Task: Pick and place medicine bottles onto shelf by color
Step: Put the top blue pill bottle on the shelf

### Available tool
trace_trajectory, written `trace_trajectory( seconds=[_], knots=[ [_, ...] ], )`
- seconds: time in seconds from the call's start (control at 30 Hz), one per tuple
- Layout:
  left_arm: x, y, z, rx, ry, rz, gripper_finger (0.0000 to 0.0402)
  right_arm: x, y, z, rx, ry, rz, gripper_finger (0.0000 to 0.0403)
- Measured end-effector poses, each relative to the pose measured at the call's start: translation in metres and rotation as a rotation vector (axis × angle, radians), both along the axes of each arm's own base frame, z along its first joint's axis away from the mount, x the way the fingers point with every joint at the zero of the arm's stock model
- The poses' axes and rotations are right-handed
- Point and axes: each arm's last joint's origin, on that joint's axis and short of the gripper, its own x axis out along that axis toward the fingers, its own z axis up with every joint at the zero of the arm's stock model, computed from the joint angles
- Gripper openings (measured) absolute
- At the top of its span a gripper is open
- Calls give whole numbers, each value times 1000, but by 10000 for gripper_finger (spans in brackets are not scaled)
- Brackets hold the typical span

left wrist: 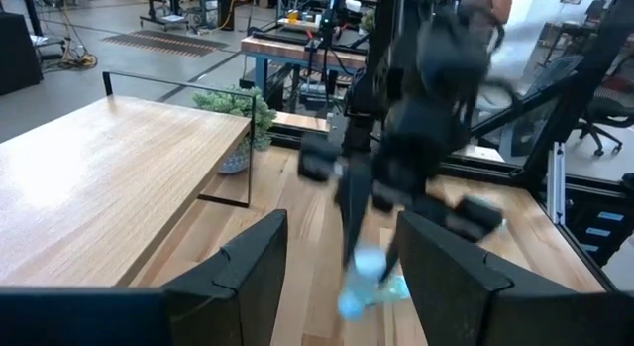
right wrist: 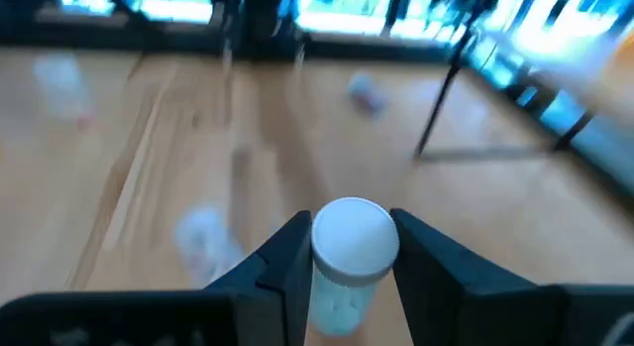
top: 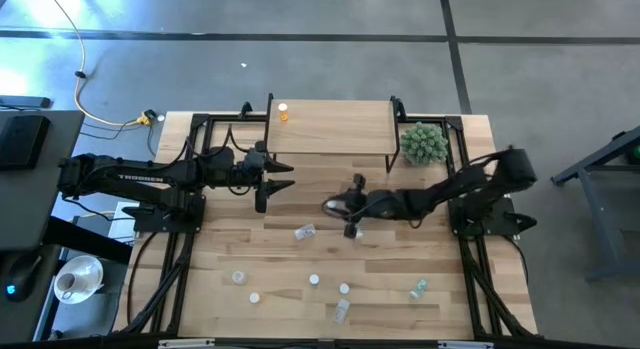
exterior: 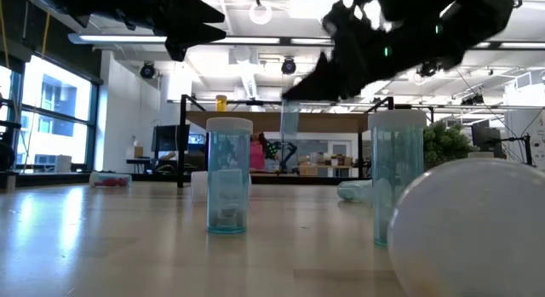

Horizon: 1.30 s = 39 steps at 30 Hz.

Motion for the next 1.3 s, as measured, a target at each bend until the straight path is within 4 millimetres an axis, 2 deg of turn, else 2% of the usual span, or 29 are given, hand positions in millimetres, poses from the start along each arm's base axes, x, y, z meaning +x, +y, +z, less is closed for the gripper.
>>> trace_trajectory(
  seconds=[0.33, 0.6, 0.8, 0.97, 1.17, 1.3],
  knots=[
    [0, 0, 0, 1, 0, 0, 181, -46, -42, 92, -122, -227, -172, 109],
    [0, 0, 0, 0, 0, 0, 181, -87, -83, 135, -197, -373, -422, 110],
    [0, 0, 0, 0, 0, 0, 181, -103, -118, 154, -216, -391, -595, 110],
    [0, 0, 0, 0, 1, 0, 181, -109, -143, 161, -146, -284, -678, 110],
    [0, 0, 0, 25, 6, -4, 181, -114, -161, 147, -32, -203, -716, 110],
    [0, 0, 0, 25, 6, -4, 181, -109, -170, 134, 21, -139, -690, 110]
  ],
)
